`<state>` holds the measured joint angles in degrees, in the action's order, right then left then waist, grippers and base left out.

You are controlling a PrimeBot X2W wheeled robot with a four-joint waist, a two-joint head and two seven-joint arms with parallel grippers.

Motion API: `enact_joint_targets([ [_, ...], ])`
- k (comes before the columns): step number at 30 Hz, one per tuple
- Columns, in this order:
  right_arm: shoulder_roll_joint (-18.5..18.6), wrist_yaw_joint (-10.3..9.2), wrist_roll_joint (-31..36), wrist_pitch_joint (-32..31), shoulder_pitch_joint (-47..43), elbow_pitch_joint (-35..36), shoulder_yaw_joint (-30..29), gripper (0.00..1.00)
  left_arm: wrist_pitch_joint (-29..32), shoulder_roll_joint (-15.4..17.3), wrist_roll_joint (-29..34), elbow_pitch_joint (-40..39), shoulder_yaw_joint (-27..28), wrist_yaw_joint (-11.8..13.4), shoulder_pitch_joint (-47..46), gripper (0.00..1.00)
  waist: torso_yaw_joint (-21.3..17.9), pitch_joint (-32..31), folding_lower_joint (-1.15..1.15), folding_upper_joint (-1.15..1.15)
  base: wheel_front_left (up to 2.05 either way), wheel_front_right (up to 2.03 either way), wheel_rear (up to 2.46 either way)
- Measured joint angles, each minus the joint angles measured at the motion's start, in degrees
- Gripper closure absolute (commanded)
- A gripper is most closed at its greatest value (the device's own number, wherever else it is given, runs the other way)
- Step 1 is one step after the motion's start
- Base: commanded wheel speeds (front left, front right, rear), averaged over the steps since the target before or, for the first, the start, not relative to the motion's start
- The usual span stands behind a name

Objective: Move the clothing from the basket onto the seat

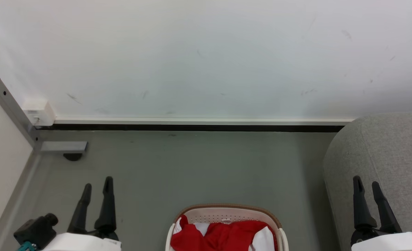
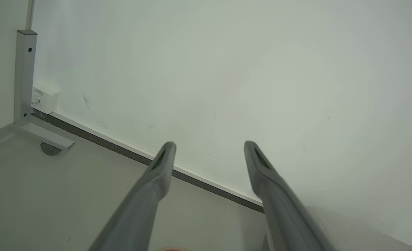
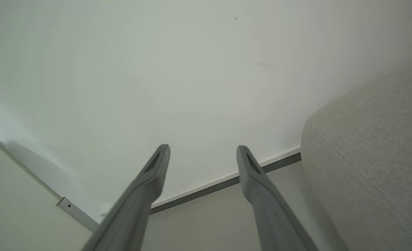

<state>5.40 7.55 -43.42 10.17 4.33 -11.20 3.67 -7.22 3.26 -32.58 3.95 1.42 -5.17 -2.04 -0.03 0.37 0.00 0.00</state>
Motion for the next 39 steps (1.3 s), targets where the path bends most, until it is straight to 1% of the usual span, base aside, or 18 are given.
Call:
enact_joint_targets([
  [5, -0.2, 0.00, 4.9, 0.5, 0.1, -0.9, 0.0, 0.00, -0.8, 0.5, 3.4, 0.9, -0.9, 0.2, 0.1, 0.00, -0.1, -0.1, 0.00, 0.00, 0.00, 0.00, 0.00],
  [11, -0.5, 0.00, 9.4, 1.0, 0.2, -1.8, 0.6, 0.00, -1.5, 0.8, 6.8, 1.4, -1.6, 1.1, 0.3, 0.00, -0.3, -0.3, 0.00, 0.00, 0.00, 0.00, 0.00],
  [19, -0.9, 0.00, 15.0, 1.7, 0.2, -2.0, 1.1, 0.00, -2.6, 1.2, 10.5, 1.4, -2.1, 1.0, 0.8, 0.00, -0.4, -0.5, 0.00, 0.00, 0.00, 0.00, 0.00],
  [32, -1.6, 0.00, 22.1, 2.7, 0.2, -3.0, 1.3, 0.00, -4.5, 1.4, 16.9, 1.3, -2.4, 0.6, 1.1, 0.00, -0.5, -0.8, 0.00, 0.00, 0.00, 0.00, 0.00],
  [39, -1.8, 0.00, 24.5, 3.2, 0.3, -3.0, 1.3, 0.00, -5.2, 1.4, 19.7, 1.3, -2.3, 0.3, 1.1, 0.00, -0.4, -0.6, 0.00, 0.00, 0.00, 0.00, 0.00],
])
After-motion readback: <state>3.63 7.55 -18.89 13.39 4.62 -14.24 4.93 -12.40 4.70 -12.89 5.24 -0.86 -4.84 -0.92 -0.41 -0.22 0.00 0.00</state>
